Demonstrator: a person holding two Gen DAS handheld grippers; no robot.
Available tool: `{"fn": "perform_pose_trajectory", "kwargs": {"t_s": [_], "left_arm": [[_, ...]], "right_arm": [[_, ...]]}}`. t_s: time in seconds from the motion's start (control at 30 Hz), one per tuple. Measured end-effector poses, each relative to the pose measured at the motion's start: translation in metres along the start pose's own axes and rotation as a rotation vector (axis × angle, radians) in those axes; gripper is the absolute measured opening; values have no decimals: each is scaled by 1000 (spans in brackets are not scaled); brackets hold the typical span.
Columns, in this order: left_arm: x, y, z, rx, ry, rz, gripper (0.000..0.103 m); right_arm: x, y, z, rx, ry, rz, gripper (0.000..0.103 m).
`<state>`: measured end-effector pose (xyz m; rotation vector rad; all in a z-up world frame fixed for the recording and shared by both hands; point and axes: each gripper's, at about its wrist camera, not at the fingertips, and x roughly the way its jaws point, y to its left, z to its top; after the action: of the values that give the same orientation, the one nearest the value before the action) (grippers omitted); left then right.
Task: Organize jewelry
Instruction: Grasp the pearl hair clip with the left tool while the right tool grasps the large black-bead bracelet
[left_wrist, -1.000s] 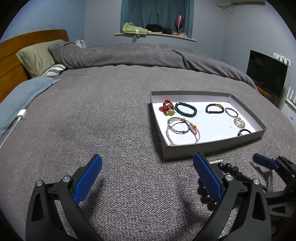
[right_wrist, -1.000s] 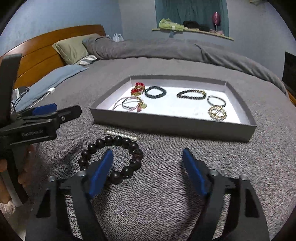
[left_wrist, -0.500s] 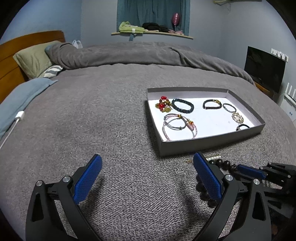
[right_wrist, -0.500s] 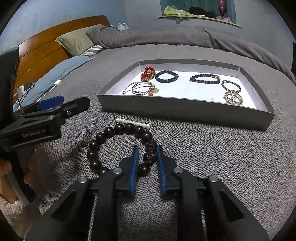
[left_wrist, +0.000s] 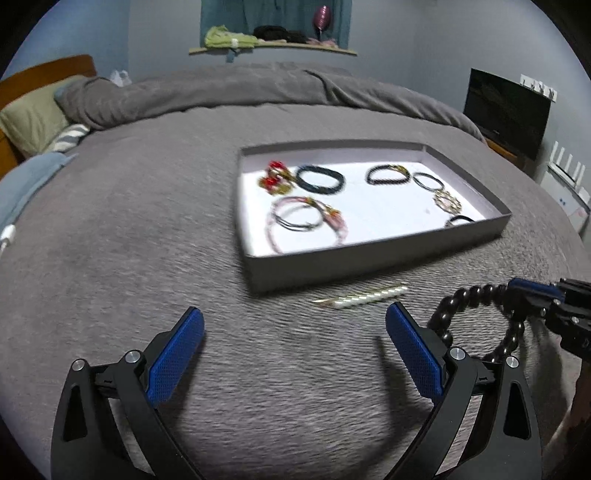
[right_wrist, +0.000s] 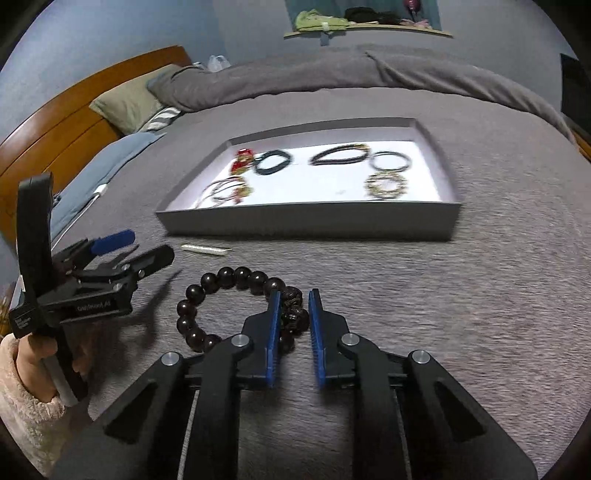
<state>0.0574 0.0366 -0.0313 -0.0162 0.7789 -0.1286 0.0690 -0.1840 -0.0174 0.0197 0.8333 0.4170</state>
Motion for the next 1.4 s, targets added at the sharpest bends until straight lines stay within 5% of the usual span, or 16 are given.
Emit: {"fn": "perform_pose_trajectory", "kwargs": {"t_s": [0.4, 0.57, 0.63, 0.83, 0.93, 1.03, 1.13, 1.4], "left_arm": [[20, -37, 3, -19, 33, -20, 94], [29, -40, 6, -20, 59, 14, 85], [30, -37, 6, -35, 63, 23, 74], [26, -30, 5, -58, 50, 2, 68], [23, -28, 4, -56, 45, -9, 68], [20, -28, 3, -43, 44, -15, 68], [14, -28, 4, -40, 35, -41, 68], [-14, -35, 7, 4, -30, -56, 68]], "right_arm": [[-4, -29, -5, 26, 20, -12, 15], [-2, -28, -6, 23, 29, -3, 16], [-1, -28, -6, 27, 29, 4, 16], [3, -21, -6, 16, 37, 19, 33], [6, -17, -6, 1, 38, 3, 34], [9, -14, -5, -12, 41, -13, 33], [10, -15, -5, -16, 35, -28, 15], [-22, -18, 6, 2, -119, 3, 15]]}}
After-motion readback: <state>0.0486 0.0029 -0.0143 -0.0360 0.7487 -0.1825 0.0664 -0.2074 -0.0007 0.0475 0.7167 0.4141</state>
